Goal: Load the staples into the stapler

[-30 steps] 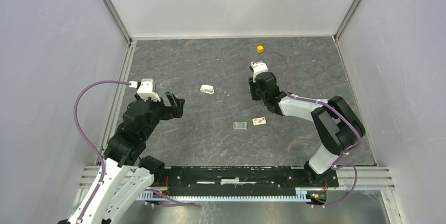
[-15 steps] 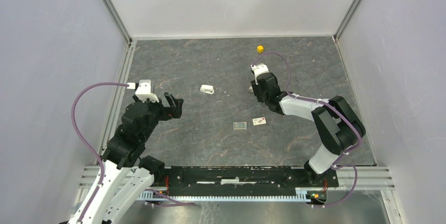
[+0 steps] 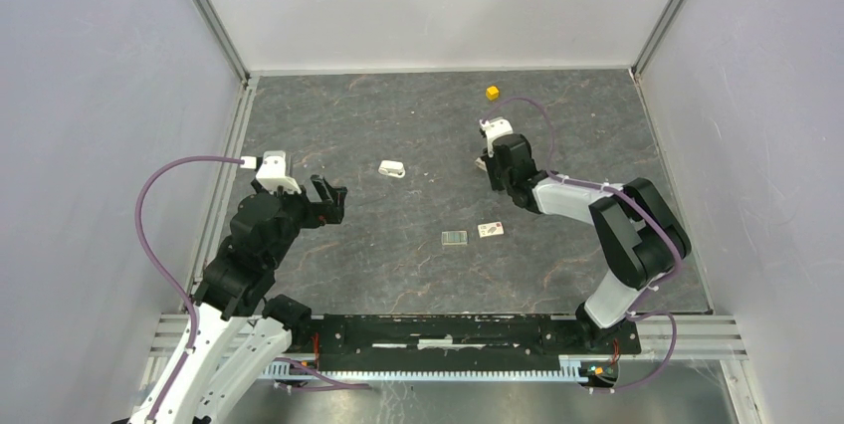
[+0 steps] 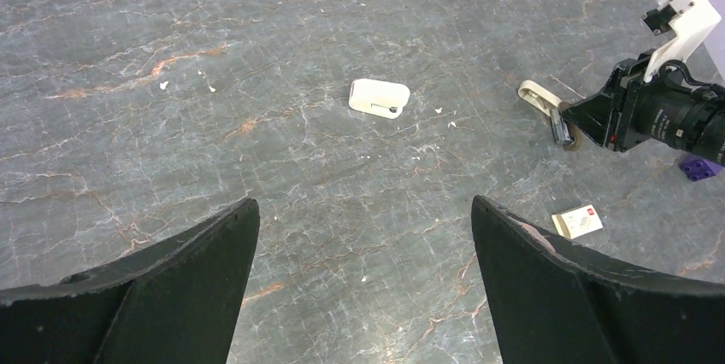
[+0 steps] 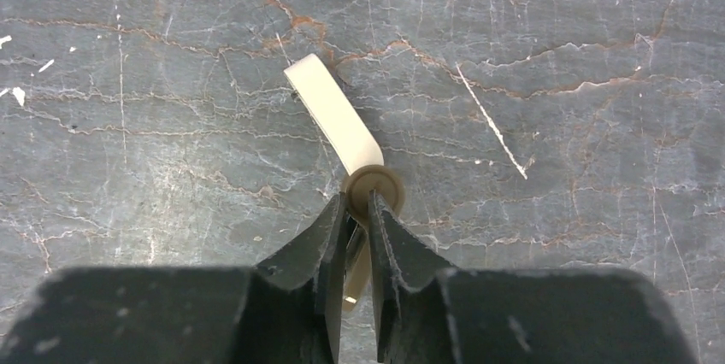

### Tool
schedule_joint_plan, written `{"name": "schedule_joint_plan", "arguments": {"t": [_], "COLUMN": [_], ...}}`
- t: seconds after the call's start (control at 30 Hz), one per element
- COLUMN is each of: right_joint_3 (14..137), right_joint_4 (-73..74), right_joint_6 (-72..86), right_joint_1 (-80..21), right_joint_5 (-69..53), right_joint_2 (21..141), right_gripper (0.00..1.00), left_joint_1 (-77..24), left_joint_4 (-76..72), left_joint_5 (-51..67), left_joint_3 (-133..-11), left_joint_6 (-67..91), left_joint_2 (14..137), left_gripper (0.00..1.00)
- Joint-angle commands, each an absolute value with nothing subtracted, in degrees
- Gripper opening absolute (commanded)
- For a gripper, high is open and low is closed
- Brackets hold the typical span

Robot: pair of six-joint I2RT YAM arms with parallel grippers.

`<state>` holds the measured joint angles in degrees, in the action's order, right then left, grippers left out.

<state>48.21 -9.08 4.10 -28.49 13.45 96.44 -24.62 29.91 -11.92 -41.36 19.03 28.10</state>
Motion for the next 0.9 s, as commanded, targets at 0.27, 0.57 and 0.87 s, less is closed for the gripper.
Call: {"name": "schedule_joint_plan", "arguments": {"t": [0.27, 0.57, 0.87], "right_joint_3": [42.9, 36.6, 33.57], "right_joint_4": [-12.62, -15.48, -17.68], "right_joint_6": [5.98, 6.59, 7.2], "right_joint_1": [-22.38, -19.56, -18.82], "right_joint_5": [5.56, 3.36, 2.76], "right_joint_2": [95.97, 92.15, 90.53], "right_gripper": [0.21, 0.22, 0.24], "left_joint_1": [-24.72, -24.74, -24.73], "left_joint_4": [27.99, 27.95, 27.77], "left_joint_5": [-12.49, -12.69, -12.25], "left_joint_3": [-41.23, -41.3, -41.27], "left_joint_6": [19.38, 19.33, 19.34], "left_joint_2": [29.15, 29.76, 30.28], "left_gripper": [1.0, 1.0, 1.0]}}
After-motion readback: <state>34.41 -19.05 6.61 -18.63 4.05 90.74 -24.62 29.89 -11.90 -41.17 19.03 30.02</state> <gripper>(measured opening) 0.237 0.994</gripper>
